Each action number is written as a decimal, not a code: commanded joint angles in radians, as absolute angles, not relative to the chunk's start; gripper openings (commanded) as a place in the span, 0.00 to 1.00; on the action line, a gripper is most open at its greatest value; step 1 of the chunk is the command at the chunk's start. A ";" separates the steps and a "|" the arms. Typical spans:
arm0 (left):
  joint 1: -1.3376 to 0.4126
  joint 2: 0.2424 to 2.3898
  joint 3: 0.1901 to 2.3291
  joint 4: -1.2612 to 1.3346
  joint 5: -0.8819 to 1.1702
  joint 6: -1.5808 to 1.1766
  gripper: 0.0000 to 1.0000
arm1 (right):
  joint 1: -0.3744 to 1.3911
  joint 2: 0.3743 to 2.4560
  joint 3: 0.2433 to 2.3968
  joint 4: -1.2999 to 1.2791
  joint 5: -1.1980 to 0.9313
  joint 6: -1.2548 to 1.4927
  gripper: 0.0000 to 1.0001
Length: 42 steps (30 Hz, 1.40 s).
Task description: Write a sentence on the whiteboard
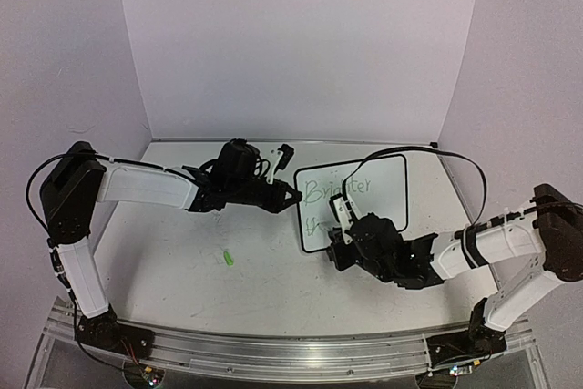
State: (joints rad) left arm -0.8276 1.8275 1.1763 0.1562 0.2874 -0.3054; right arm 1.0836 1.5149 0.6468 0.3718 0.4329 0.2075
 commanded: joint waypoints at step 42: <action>-0.806 1.829 1.215 0.120 0.193 -0.258 0.00 | 1.046 1.374 0.570 0.433 0.380 0.251 0.00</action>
